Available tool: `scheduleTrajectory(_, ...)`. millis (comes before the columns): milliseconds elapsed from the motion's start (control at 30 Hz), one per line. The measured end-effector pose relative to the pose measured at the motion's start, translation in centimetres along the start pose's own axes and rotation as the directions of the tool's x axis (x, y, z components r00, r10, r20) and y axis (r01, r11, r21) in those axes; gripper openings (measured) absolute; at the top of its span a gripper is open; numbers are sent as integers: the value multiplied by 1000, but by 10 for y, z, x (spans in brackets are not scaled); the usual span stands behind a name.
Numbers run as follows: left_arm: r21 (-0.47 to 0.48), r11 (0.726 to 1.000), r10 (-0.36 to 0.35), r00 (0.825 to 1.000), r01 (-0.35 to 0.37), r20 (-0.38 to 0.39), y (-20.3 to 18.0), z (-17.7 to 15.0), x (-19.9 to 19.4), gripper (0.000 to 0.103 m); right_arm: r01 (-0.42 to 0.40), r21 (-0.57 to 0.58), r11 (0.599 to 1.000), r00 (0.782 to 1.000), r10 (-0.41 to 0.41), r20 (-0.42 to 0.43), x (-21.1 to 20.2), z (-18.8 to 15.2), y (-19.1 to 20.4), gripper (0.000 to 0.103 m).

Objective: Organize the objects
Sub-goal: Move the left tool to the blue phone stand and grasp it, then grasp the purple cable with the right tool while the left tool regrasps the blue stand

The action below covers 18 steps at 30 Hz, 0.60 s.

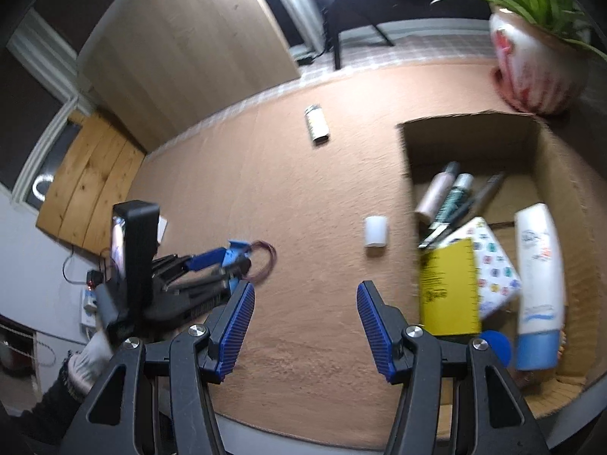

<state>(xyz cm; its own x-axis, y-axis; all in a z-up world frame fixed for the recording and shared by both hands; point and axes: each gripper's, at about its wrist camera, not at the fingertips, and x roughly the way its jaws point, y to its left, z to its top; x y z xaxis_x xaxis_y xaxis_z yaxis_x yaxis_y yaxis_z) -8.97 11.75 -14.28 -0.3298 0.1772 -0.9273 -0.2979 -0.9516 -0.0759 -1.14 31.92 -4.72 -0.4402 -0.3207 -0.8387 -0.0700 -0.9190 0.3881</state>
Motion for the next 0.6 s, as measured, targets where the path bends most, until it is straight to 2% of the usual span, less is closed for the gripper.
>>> scheduleTrajectory(33,7,1000,-9,1000,9,-5,-2,-4,-2,41,-6,-20,1000,1000,5,-17,8,1,6,53)
scheduleTrajectory(67,-3,1000,-25,1000,25,-8,-1,-9,-5,45,-7,-34,999,999,6,-39,18,3,11,53)
scheduleTrajectory(100,-19,999,-42,999,42,-16,1,-11,-6,53,-9,-44,999,998,6,-55,26,4,14,53)
scheduleTrajectory(167,-49,997,-59,998,58,-8,7,-21,-15,58,-8,-71,997,996,2,-88,44,6,22,52)
scheduleTrajectory(367,-45,998,-54,999,53,-8,11,-46,-26,58,26,-161,987,983,-55,-177,94,10,39,40)
scheduleTrajectory(600,-61,996,-68,998,68,3,16,-40,-19,58,94,-264,960,963,-155,-220,132,16,57,34)
